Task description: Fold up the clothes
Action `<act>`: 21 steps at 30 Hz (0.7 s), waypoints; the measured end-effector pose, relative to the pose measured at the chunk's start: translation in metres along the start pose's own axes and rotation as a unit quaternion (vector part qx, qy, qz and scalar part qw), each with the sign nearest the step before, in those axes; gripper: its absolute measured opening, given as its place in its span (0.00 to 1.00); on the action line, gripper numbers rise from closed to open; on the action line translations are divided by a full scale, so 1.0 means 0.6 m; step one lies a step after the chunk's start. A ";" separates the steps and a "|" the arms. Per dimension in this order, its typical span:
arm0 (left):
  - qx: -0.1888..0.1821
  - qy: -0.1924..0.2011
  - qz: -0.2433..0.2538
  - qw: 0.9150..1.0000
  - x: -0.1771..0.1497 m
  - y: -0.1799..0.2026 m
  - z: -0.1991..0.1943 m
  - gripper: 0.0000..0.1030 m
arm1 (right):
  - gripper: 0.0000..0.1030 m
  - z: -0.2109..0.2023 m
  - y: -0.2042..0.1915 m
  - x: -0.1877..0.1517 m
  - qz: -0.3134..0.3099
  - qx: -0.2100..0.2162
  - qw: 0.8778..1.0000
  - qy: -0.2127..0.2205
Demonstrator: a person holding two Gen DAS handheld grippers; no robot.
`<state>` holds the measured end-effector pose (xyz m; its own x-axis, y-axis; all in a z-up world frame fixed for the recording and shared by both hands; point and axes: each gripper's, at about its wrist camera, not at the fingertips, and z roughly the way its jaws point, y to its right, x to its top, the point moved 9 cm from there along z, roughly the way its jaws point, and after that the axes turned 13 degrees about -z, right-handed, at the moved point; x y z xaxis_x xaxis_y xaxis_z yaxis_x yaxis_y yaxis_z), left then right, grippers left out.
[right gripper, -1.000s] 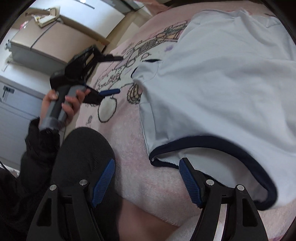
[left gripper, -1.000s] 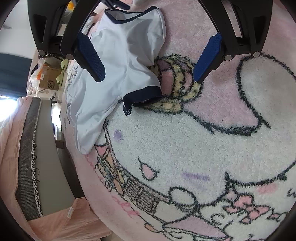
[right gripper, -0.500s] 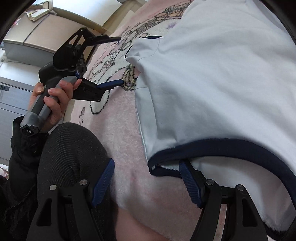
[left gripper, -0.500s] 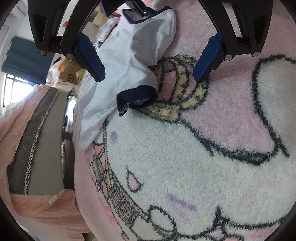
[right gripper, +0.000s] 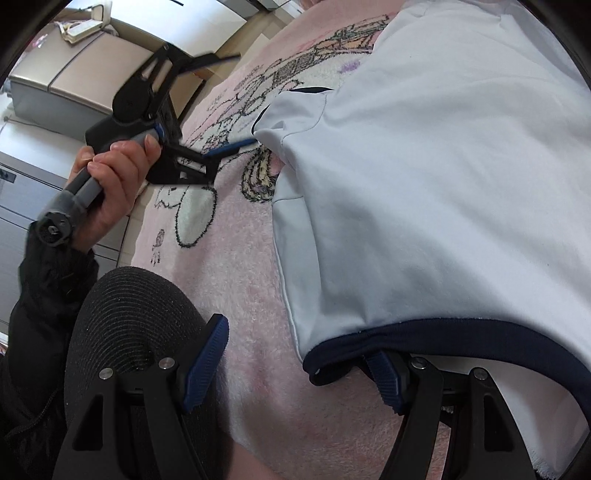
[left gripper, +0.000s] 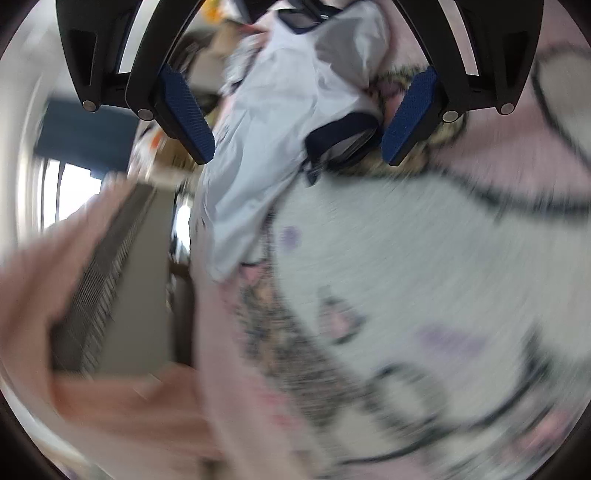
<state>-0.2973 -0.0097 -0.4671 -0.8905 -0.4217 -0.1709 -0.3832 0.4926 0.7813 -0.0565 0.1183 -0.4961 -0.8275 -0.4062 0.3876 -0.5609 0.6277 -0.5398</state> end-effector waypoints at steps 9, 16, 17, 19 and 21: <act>0.130 -0.067 0.499 0.854 -0.065 0.047 0.016 0.91 | 0.70 -0.003 0.002 -0.002 -0.003 0.017 1.000 0.006; 0.130 -0.151 0.543 0.816 -0.112 -0.002 0.013 0.91 | 0.70 -0.012 0.007 -0.008 -0.011 0.015 1.000 0.003; 0.123 -0.148 0.550 0.813 -0.117 -0.001 0.011 0.91 | 0.70 -0.013 0.007 -0.008 -0.012 0.015 1.000 0.003; 0.107 -0.149 0.565 0.805 -0.129 0.004 0.008 0.91 | 0.70 -0.014 0.006 -0.008 -0.014 0.012 1.000 0.003; 0.093 -0.164 0.574 0.797 -0.142 0.003 0.011 0.91 | 0.70 -0.014 0.005 -0.009 -0.016 0.011 1.000 0.002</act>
<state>-0.2239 0.0322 -0.4554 -0.6847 0.5943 0.4218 0.7278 0.5276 0.4382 -0.0539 0.1280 -0.4936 -0.8091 -0.4227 0.4082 -0.5874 0.6002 -0.5429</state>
